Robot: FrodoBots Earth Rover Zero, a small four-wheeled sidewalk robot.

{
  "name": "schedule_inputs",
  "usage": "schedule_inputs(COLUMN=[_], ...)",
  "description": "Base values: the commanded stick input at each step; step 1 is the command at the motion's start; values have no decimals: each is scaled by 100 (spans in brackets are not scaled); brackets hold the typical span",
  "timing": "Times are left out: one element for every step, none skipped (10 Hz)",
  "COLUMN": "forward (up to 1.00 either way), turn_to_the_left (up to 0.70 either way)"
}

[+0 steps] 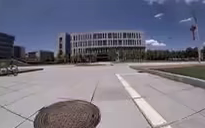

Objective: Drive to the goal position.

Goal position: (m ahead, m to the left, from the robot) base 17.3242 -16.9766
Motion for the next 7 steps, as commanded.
schedule_inputs(forward=[50,50,50,50,50,50,50], turn_to_the_left=[0,0,-3,-17,-36,-50,-35])
